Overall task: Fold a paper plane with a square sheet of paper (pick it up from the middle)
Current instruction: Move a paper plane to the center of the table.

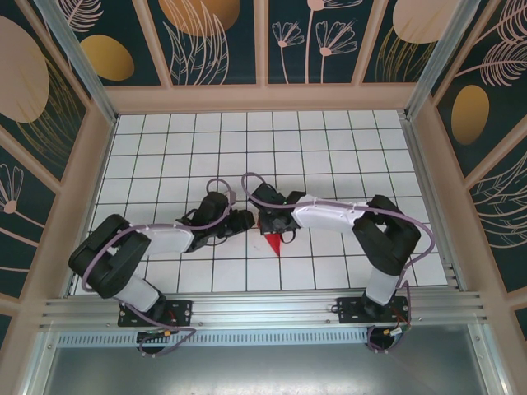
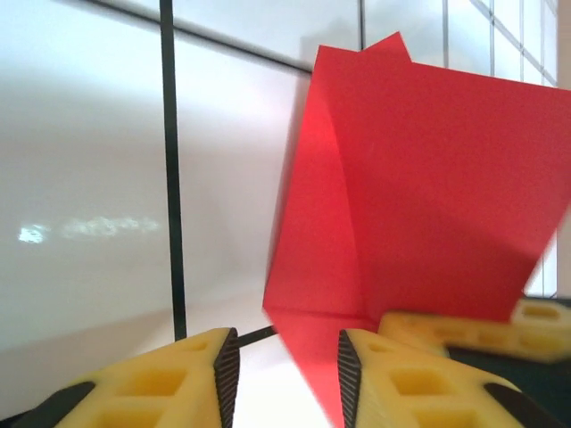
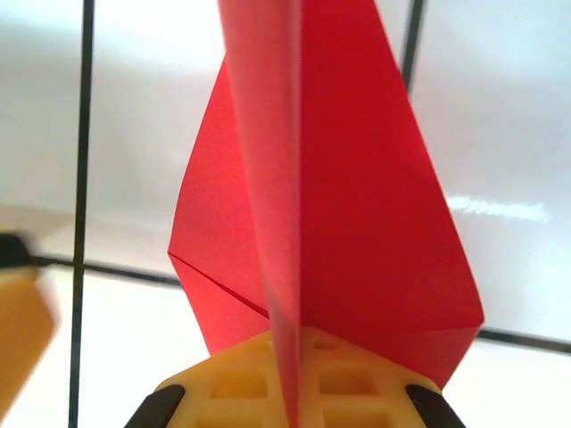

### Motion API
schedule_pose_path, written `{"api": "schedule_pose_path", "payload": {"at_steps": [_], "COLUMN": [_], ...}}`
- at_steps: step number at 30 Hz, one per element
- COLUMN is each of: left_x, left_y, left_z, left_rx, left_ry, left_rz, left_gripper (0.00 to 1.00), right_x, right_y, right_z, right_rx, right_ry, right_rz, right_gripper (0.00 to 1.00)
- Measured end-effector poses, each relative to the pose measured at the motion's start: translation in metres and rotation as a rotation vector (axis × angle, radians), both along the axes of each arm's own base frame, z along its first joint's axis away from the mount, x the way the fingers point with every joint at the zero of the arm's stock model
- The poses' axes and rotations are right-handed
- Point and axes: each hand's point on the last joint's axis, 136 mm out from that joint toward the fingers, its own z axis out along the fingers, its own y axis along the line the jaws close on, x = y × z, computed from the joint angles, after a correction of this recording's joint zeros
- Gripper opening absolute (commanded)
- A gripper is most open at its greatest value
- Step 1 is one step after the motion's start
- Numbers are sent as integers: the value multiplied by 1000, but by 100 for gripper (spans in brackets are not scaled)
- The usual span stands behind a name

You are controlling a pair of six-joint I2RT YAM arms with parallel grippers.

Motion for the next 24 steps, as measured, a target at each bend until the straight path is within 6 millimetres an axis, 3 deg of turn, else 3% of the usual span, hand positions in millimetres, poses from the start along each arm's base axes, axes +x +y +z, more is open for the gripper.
{"api": "schedule_pose_path", "payload": {"at_steps": [5,8,15,24], "left_x": [9,11,10,8], "left_y": [17,27,41,48], "left_z": [34,44,49,45], "left_rx": [12,34,81,117], "left_ry": [-100,-134,-157,-148], "left_rz": [90,126,165,176], "left_gripper": [42,43,43,43], "right_x": [41,63,73,77], "right_y": [-22,-22,-18,-18], "right_z": [8,8,-22,-23], "right_rx": [14,7,-81,-163], "right_ry": [-24,-44,-13,-19], "right_rz": [-96,-119,-102,-81], "right_gripper": [8,9,13,13]}}
